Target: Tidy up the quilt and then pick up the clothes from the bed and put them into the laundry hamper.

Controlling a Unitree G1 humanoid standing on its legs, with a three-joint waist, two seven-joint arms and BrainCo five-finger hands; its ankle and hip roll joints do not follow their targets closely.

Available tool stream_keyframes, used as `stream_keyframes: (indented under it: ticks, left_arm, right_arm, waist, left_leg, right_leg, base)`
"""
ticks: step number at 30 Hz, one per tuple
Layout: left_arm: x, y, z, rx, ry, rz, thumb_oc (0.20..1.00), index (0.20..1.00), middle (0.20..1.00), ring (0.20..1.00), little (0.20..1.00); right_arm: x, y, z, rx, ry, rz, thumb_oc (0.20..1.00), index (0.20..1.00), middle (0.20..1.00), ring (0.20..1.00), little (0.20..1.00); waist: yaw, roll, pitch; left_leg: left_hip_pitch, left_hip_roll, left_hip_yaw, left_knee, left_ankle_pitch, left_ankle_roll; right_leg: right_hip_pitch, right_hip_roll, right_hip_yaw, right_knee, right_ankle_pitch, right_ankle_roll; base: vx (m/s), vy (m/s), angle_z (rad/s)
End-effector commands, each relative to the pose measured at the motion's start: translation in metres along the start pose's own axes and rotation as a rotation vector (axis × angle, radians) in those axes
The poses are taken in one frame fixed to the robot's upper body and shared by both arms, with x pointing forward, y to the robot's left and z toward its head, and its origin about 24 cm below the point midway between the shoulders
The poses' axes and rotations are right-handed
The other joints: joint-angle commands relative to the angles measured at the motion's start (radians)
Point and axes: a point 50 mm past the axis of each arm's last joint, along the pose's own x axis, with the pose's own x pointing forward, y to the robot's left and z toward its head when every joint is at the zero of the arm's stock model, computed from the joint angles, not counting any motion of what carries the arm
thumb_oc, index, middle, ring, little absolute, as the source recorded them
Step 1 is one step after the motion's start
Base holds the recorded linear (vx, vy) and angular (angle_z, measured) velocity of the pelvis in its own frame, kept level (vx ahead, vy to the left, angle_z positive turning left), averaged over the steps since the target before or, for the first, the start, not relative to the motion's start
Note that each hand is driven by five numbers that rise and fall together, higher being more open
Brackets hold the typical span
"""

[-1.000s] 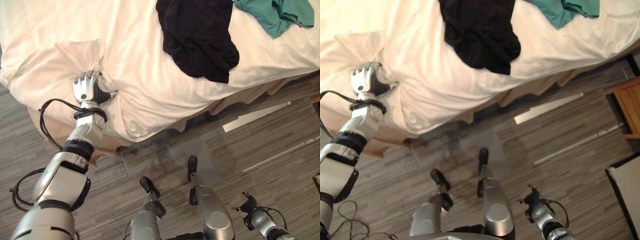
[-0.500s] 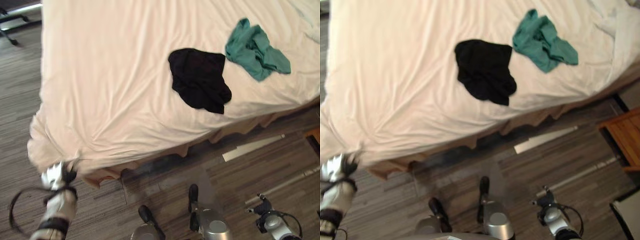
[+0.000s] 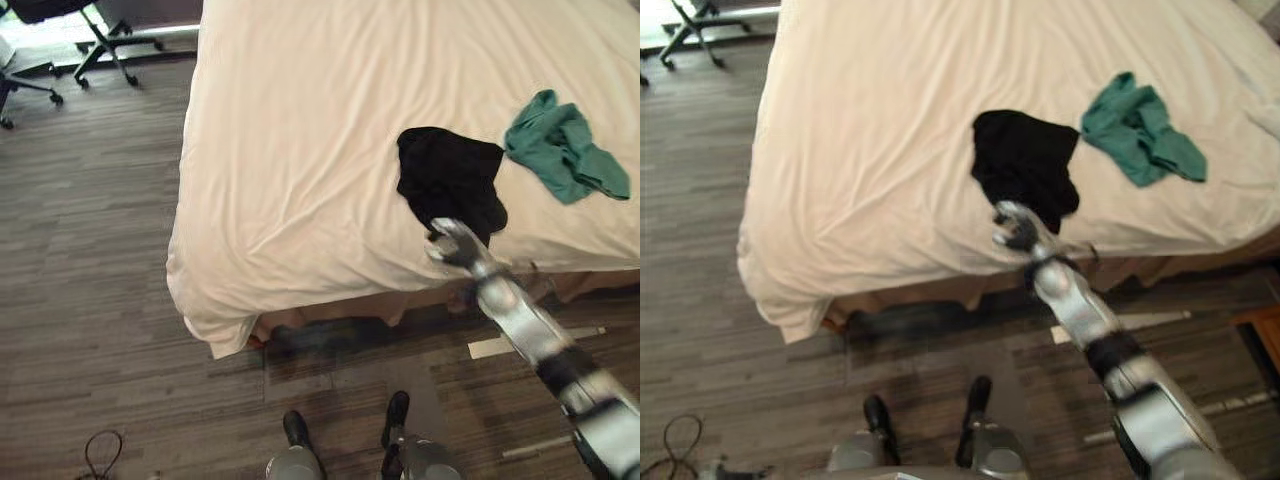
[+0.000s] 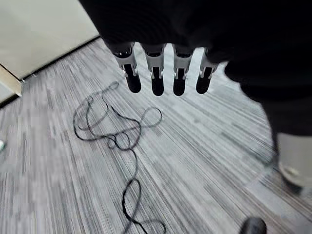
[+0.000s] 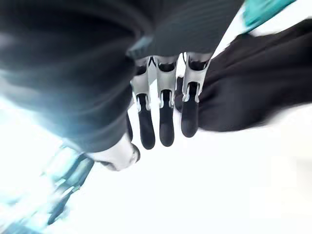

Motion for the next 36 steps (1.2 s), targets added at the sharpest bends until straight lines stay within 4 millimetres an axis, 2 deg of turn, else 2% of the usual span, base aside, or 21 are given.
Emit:
stream_keyframes:
  ticks: [1, 3, 4, 9, 12, 14, 15, 17, 18, 20, 23, 27, 28, 29, 30, 31, 32, 33, 34, 35, 36]
  left_arm:
    - [0.017, 0.051, 0.067, 0.043, -0.214, 0.168, 1.0, 1.0, 1.0, 1.0, 1.0]
    - [0.016, 0.051, 0.083, 0.061, -0.269, 0.175, 1.0, 1.0, 1.0, 1.0, 1.0]
    - [0.01, 0.052, 0.121, 0.106, -0.399, 0.186, 1.0, 1.0, 1.0, 1.0, 1.0]
    - [-0.013, 0.043, 0.185, 0.127, -0.629, 0.199, 1.0, 1.0, 1.0, 1.0, 1.0]
    - [-0.016, 0.031, 0.186, 0.125, -0.619, 0.177, 1.0, 1.0, 1.0, 1.0, 1.0]
    - [-0.012, 0.016, 0.17, 0.138, -0.542, 0.136, 1.0, 1.0, 1.0, 1.0, 1.0]
    - [-0.012, 0.012, 0.167, 0.128, -0.524, 0.12, 1.0, 1.0, 1.0, 1.0, 1.0]
    - [-0.011, 0.01, 0.163, 0.113, -0.509, 0.108, 1.0, 1.0, 1.0, 1.0, 1.0]
    - [-0.011, 0.008, 0.161, 0.091, -0.493, 0.09, 1.0, 1.0, 1.0, 1.0, 1.0]
    - [-0.011, 0.006, 0.159, 0.08, -0.487, 0.077, 1.0, 1.0, 1.0, 1.0, 1.0]
    - [-0.008, 0.013, 0.157, 0.033, -0.464, 0.093, 1.0, 1.0, 1.0, 1.0, 1.0]
    - [-0.005, 0.025, 0.159, -0.053, -0.44, 0.137, 1.0, 1.0, 1.0, 1.0, 1.0]
    - [-0.006, 0.022, 0.155, -0.057, -0.434, 0.127, 1.0, 1.0, 1.0, 1.0, 1.0]
    - [-0.006, 0.022, 0.156, -0.057, -0.435, 0.128, 1.0, 1.0, 1.0, 1.0, 1.0]
    - [-0.006, 0.022, 0.155, -0.072, -0.43, 0.124, 1.0, 1.0, 1.0, 1.0, 1.0]
    - [-0.006, 0.022, 0.156, -0.073, -0.431, 0.125, 1.0, 1.0, 1.0, 1.0, 1.0]
    - [-0.006, 0.022, 0.156, -0.076, -0.429, 0.121, 1.0, 1.0, 1.0, 1.0, 1.0]
    - [-0.007, 0.019, 0.156, -0.083, -0.428, 0.114, 1.0, 1.0, 1.0, 1.0, 1.0]
    - [-0.007, 0.019, 0.156, -0.082, -0.428, 0.114, 1.0, 1.0, 1.0, 1.0, 1.0]
    - [-0.008, 0.018, 0.154, -0.09, -0.424, 0.109, 1.0, 1.0, 1.0, 1.0, 1.0]
    - [-0.008, 0.017, 0.154, -0.088, -0.424, 0.109, 1.0, 1.0, 1.0, 1.0, 1.0]
  right_arm:
    - [0.05, -0.056, 0.083, -0.054, -0.237, -0.149, 0.2, 0.2, 0.2, 0.2, 0.2]
    - [0.059, -0.061, 0.096, -0.06, -0.251, -0.162, 0.2, 0.2, 0.2, 0.2, 0.2]
    - [0.072, -0.053, 0.11, -0.057, -0.241, -0.157, 0.2, 0.2, 0.2, 0.2, 0.2]
    - [0.078, -0.015, 0.098, -0.037, -0.135, -0.084, 0.2, 0.2, 0.2, 0.2, 0.2]
    - [0.067, 0.043, 0.088, 0.093, -0.063, 0.075, 0.2, 0.2, 0.2, 0.2, 0.2]
    - [0.022, 0.14, 0.08, 0.223, -0.01, 0.438, 0.2, 0.2, 0.2, 0.2, 0.2]
    - [0.005, 0.163, 0.082, 0.267, -0.01, 0.563, 0.2, 0.2, 0.2, 0.2, 0.2]
    - [-0.013, 0.181, 0.084, 0.315, -0.015, 0.67, 0.2, 0.2, 0.2, 0.2, 0.2]
    - [-0.045, 0.208, 0.097, 0.471, -0.037, 0.856, 0.2, 0.2, 0.2, 0.2, 0.2]
    - [-0.055, 0.213, 0.106, 0.559, -0.063, 0.899, 0.2, 0.2, 0.2, 0.2, 0.2]
    - [-0.046, 0.184, 0.144, 0.701, -0.272, 0.831, 0.2, 0.2, 0.2, 0.2, 0.2]
    - [-0.002, 0.088, 0.146, 0.662, -0.433, 0.359, 0.2, 0.2, 0.2, 0.2, 0.2]
    - [0.022, 0.035, 0.122, 0.499, -0.376, 0.053, 0.2, 0.2, 0.2, 0.2, 0.2]
    - [0.023, 0.035, 0.122, 0.498, -0.377, 0.051, 0.2, 0.2, 0.2, 0.2, 0.2]
    - [0.036, 0.006, 0.091, 0.404, -0.245, -0.105, 0.2, 0.2, 0.2, 0.2, 0.2]
    - [0.036, 0.006, 0.091, 0.403, -0.246, -0.107, 0.2, 0.2, 0.2, 0.2, 0.2]
    - [0.039, -0.003, 0.074, 0.387, -0.17, -0.159, 0.2, 0.2, 0.2, 0.2, 0.2]
    - [0.036, -0.008, 0.034, 0.407, 0.005, -0.24, 0.2, 0.2, 0.2, 0.2, 0.2]
    - [0.036, -0.008, 0.034, 0.407, 0.006, -0.241, 0.2, 0.2, 0.2, 0.2, 0.2]
    - [0.021, -0.005, -0.009, 0.435, 0.176, -0.281, 0.2, 0.2, 0.2, 0.2, 0.2]
    - [0.021, -0.005, -0.009, 0.436, 0.177, -0.282, 0.2, 0.2, 0.2, 0.2, 0.2]
  waist:
    - [0.075, 0.02, 0.154]
    - [0.082, 0.024, 0.168]
    - [0.097, 0.034, 0.202]
    - [0.109, 0.059, 0.206]
    - [0.107, 0.063, 0.206]
    - [0.097, 0.052, 0.206]
    - [0.094, 0.049, 0.206]
    - [0.091, 0.049, 0.206]
    - [0.093, 0.044, 0.206]
    - [0.093, 0.045, 0.206]
    - [0.083, 0.044, 0.205]
    - [0.046, 0.031, 0.206]
    - [0.027, 0.035, 0.206]
    - [0.028, 0.035, 0.206]
    - [0.018, 0.041, 0.206]
    - [0.019, 0.041, 0.206]
    - [0.015, 0.043, 0.206]
    - [0.006, 0.048, 0.206]
    - [0.007, 0.047, 0.206]
    - [-0.006, 0.047, 0.206]
    - [-0.005, 0.046, 0.206]
  left_leg:
    - [-0.048, 0.041, -0.054, 0.078, -0.048, -0.031]
    - [-0.08, 0.045, -0.059, 0.094, -0.045, -0.032]
    - [-0.142, 0.05, -0.066, 0.106, -0.03, -0.035]
    - [-0.257, 0.045, -0.088, 0.087, -0.001, -0.032]
    - [-0.268, 0.044, -0.094, 0.085, -0.004, -0.025]
    - [-0.23, 0.044, -0.091, 0.077, -0.013, -0.021]
    - [-0.211, 0.044, -0.091, 0.07, -0.015, -0.021]
    - [-0.189, 0.042, -0.091, 0.061, -0.015, -0.022]
    - [-0.137, 0.039, -0.088, 0.043, -0.016, -0.024]
    - [-0.109, 0.036, -0.087, 0.03, -0.014, -0.026]
    - [-0.05, 0.031, -0.08, 0.007, -0.012, -0.029]
    - [-0.091, 0.035, -0.068, 0.046, -0.029, -0.028]
    - [-0.178, 0.039, -0.071, 0.09, -0.041, -0.023]
    - [-0.181, 0.039, -0.071, 0.093, -0.042, -0.022]
    - [-0.23, 0.041, -0.069, 0.111, -0.044, -0.021]
    - [-0.232, 0.041, -0.069, 0.113, -0.045, -0.021]
    - [-0.241, 0.04, -0.069, 0.115, -0.044, -0.02]
    - [-0.252, 0.037, -0.063, 0.117, -0.048, -0.017]
    - [-0.251, 0.037, -0.062, 0.117, -0.049, -0.017]
    - [-0.248, 0.033, -0.058, 0.116, -0.055, -0.014]
    - [-0.246, 0.033, -0.058, 0.116, -0.055, -0.014]
  right_leg:
    - [-0.041, -0.095, 0.013, 0.162, -0.169, 0.073]
    - [-0.07, -0.098, 0.006, 0.186, -0.173, 0.071]
    - [-0.125, -0.109, -0.012, 0.217, -0.174, 0.072]
    - [-0.229, -0.118, -0.038, 0.242, -0.176, 0.075]
    - [-0.249, -0.119, -0.033, 0.264, -0.185, 0.069]
    - [-0.225, -0.117, -0.022, 0.262, -0.188, 0.062]
    - [-0.211, -0.117, -0.022, 0.257, -0.189, 0.061]
    - [-0.193, -0.116, -0.022, 0.25, -0.19, 0.061]
    - [-0.147, -0.115, -0.022, 0.233, -0.19, 0.062]
    - [-0.12, -0.113, -0.023, 0.22, -0.189, 0.063]
    - [-0.064, -0.107, -0.018, 0.185, -0.185, 0.063]
    - [-0.108, -0.104, 0.0, 0.196, -0.178, 0.062]
    - [-0.19, -0.108, 0.005, 0.22, -0.17, 0.061]
    - [-0.193, -0.108, 0.006, 0.221, -0.171, 0.061]
    - [-0.238, -0.112, 0.011, 0.23, -0.164, 0.064]
    - [-0.24, -0.112, 0.011, 0.232, -0.164, 0.063]
    - [-0.251, -0.113, 0.014, 0.234, -0.162, 0.065]
    - [-0.264, -0.115, 0.02, 0.233, -0.159, 0.069]
    - [-0.264, -0.115, 0.021, 0.233, -0.16, 0.069]
    - [-0.262, -0.117, 0.027, 0.229, -0.16, 0.071]
    - [-0.261, -0.117, 0.027, 0.229, -0.16, 0.071]
  base:
    - [-0.14, -0.039, 0.44]
    - [-0.08, -0.009, 0.2]
    - [-0.1, -0.003, 0.19]
    - [-0.06, -0.006, 0.26]
    - [-0.02, 0.006, 0.2]
    - [0.03, 0.006, -0.13]
    - [0.04, 0.0, -0.08]
    - [0.05, -0.008, -0.17]
    - [0.05, -0.01, -0.17]
    - [0.07, -0.017, -0.06]
    - [0.04, -0.013, 0.02]
    - [-0.03, 0.003, -0.11]
    - [-0.07, -0.005, -0.28]
    - [-0.09, 0.026, -0.33]
    - [-0.03, 0.025, -0.19]
    - [-0.03, 0.038, -0.12]
    - [0.0, 0.055, -0.05]
    - [0.01, 0.056, 0.03]
    - [0.02, 0.091, 0.11]
    - [0.01, 0.05, 0.11]
    - [0.04, 0.108, 0.07]
